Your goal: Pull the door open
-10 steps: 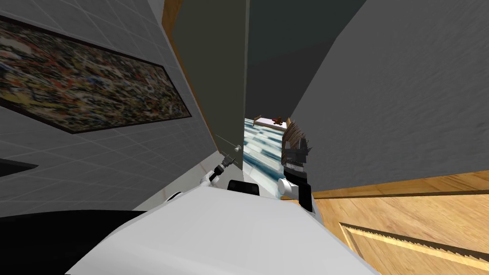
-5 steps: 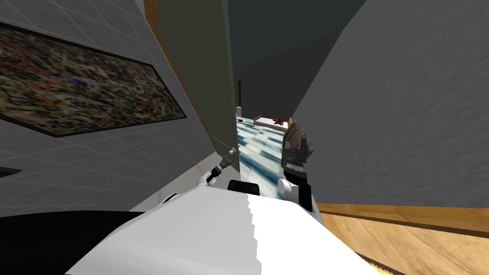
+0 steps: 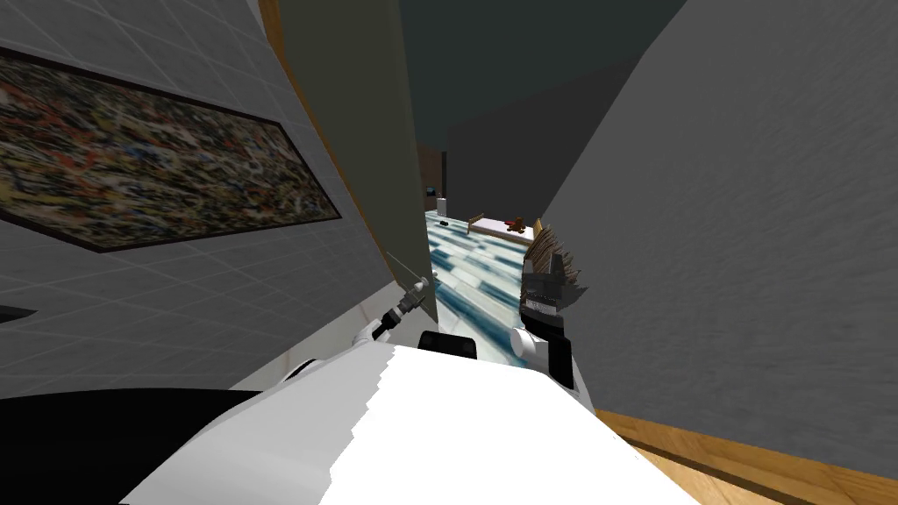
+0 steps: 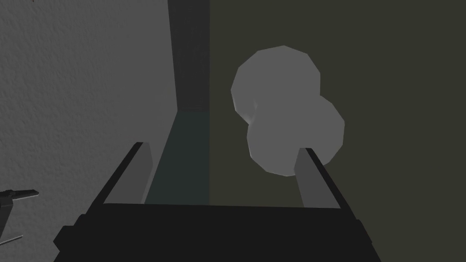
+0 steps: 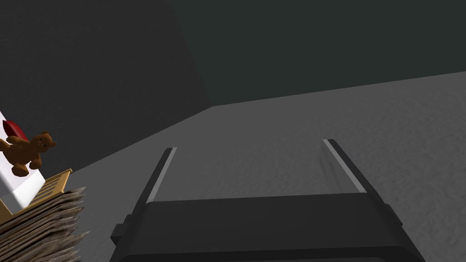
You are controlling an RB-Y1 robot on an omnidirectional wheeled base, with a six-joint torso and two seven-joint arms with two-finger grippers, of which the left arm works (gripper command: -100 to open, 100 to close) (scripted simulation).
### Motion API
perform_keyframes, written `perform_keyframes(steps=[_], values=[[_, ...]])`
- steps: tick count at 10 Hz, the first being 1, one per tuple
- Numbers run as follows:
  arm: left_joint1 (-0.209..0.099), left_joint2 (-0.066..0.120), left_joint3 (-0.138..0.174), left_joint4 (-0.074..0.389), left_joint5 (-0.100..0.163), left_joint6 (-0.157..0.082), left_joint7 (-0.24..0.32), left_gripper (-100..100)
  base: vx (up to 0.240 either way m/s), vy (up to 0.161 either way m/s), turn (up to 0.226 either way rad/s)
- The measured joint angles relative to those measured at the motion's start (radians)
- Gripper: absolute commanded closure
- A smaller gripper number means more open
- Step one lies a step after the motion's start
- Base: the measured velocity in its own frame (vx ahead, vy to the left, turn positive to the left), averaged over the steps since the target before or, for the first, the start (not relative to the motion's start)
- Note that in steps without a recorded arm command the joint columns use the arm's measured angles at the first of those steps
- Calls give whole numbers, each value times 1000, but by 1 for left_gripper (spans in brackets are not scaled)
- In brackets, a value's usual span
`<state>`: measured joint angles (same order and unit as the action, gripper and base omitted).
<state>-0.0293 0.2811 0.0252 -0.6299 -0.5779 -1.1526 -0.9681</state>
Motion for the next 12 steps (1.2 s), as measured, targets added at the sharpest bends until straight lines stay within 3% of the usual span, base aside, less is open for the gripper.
perform_keyframes(steps=[2, 3, 8, 9, 12], values=[[23, 11, 0, 6, -13, -26, 13, -100, 92, -15, 64], [29, 10, -1, 6, -15, -32, 14, 100, -35, 1, 2], [26, 13, 2, 7, -12, -28, 13, 100, -4, 7, -3], [27, 14, 3, 7, -12, -27, 13, -100, -108, -20, -160], [16, 22, 26, 16, 2, -17, 11, -100, -168, 26, -148]])
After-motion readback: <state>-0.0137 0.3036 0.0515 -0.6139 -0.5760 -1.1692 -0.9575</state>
